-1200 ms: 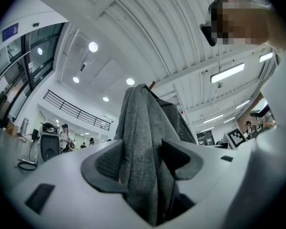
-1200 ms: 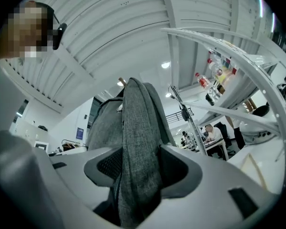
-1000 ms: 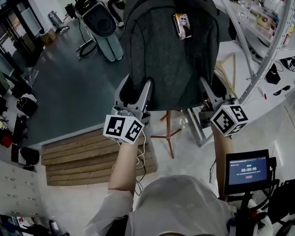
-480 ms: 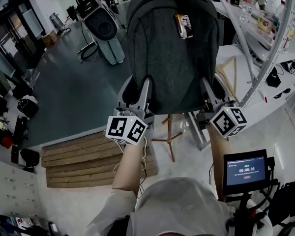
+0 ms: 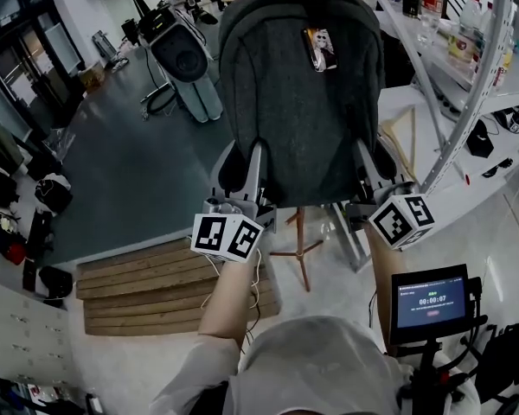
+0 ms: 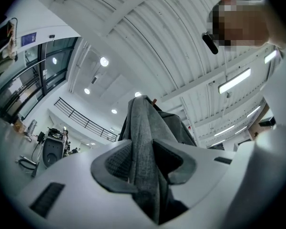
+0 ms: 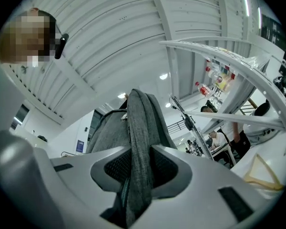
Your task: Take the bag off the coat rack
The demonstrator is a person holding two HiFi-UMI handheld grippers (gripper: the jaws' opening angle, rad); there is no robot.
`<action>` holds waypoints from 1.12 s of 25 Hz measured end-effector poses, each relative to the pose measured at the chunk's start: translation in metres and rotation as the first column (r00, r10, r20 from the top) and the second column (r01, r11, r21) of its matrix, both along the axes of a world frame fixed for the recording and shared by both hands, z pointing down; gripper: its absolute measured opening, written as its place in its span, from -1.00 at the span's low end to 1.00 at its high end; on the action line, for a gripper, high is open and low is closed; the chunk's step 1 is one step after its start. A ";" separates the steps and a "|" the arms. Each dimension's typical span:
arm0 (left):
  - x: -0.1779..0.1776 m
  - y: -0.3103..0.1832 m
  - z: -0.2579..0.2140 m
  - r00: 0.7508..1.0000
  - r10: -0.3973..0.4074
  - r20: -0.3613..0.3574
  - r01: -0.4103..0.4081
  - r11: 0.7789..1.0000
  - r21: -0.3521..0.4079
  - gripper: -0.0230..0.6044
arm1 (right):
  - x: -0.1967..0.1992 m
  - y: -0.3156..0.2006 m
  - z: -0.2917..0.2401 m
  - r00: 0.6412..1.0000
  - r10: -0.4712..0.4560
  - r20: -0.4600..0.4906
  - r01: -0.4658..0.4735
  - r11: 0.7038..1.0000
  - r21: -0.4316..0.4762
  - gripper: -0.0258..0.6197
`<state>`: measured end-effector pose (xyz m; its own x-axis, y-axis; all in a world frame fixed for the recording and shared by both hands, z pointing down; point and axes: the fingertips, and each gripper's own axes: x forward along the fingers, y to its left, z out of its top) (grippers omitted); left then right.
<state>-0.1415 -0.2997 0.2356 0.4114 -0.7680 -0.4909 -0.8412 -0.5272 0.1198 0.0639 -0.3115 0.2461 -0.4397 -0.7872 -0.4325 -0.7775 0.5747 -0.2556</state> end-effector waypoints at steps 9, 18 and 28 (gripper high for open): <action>0.004 0.021 -0.026 1.000 -0.012 -0.004 0.012 0.998 0.063 -0.48 | 0.003 0.018 -0.028 1.000 -0.021 0.005 0.021 0.999 0.048 -0.57; 0.009 0.063 -0.043 1.000 -0.008 -0.002 0.009 0.992 0.126 -0.49 | 0.007 0.058 -0.044 1.000 0.001 0.006 -0.001 0.994 0.110 -0.59; 0.048 0.094 -0.051 0.995 0.094 0.028 -0.097 0.987 0.129 -0.51 | 0.046 0.106 -0.045 0.994 0.105 0.037 -0.108 0.988 0.107 -0.60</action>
<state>-0.0938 -0.2052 0.1843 0.4917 -0.6547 -0.5741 -0.7878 -0.6154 0.0270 0.1098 -0.2054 0.2013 -0.3410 -0.7763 -0.5302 -0.8283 0.5148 -0.2210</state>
